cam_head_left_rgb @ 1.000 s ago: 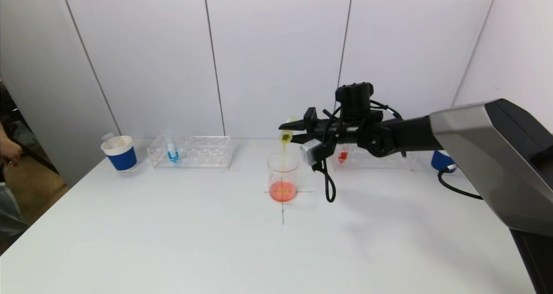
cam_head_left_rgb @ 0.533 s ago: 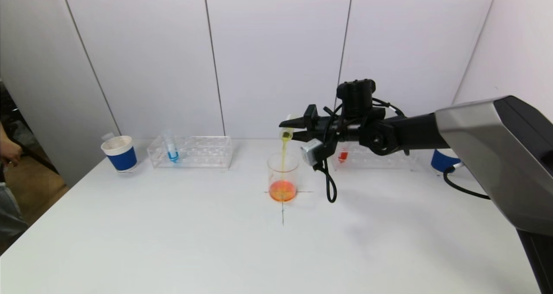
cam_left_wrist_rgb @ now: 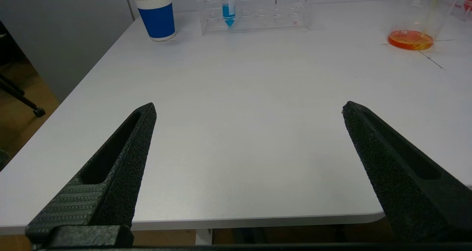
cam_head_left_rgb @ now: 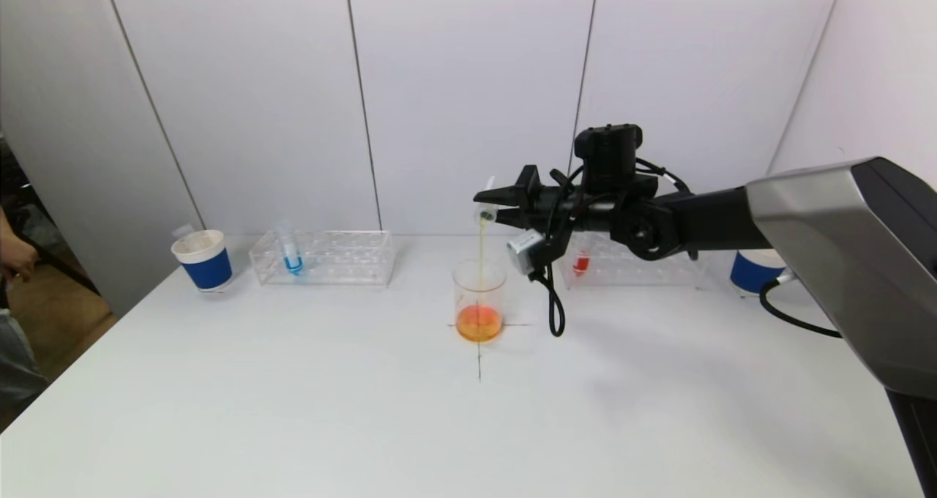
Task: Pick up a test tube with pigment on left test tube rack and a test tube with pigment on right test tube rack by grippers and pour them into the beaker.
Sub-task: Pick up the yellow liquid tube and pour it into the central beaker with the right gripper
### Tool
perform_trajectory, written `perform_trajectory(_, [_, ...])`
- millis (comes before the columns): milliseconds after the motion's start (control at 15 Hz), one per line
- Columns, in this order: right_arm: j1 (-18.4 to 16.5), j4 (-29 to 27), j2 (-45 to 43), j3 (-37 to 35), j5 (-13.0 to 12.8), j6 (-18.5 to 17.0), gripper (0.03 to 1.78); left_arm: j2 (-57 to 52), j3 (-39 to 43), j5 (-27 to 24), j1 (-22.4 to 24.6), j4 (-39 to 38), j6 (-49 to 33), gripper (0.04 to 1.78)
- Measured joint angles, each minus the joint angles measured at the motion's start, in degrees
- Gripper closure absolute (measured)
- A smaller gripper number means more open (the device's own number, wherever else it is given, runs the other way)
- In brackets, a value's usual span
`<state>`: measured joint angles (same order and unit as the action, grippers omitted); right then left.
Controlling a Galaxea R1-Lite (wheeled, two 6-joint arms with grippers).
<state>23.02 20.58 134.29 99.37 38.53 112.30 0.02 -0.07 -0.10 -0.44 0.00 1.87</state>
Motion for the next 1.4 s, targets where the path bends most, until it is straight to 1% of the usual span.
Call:
perform_trajectory(267, [0.1,0.5,-0.5,-1.5,-1.1,3.0,1.33,0.0,0.0,0.0,0.0,0.0,0.0,0.06])
perform_trajectory(400, [0.3,0.5,-0.9,-1.9,-1.8,3.7,1.33,0.0,0.0,0.0,0.0,0.0,0.0,0.06])
perform_trajectory(600, [0.8,0.5,-1.4,-2.6,-2.0,4.8,1.33,0.0,0.0,0.0,0.0,0.0,0.0,0.06])
perform_trajectory(800, [0.9,0.5,-1.6,-2.8,-1.9,5.2,1.33,0.0,0.0,0.0,0.0,0.0,0.0,0.06])
perform_trajectory(1200, [0.9,0.2,-1.9,-2.9,-2.1,4.5,1.33,0.0,0.0,0.0,0.0,0.0,0.0,0.06])
perform_trajectory(1267, [0.8,0.0,-2.2,-2.5,-2.1,3.8,1.33,0.0,0.0,0.0,0.0,0.0,0.0,0.06])
perform_trajectory(1400, [0.6,0.0,-2.9,-2.0,-2.0,0.4,1.33,0.0,0.0,0.0,0.0,0.0,0.0,0.06])
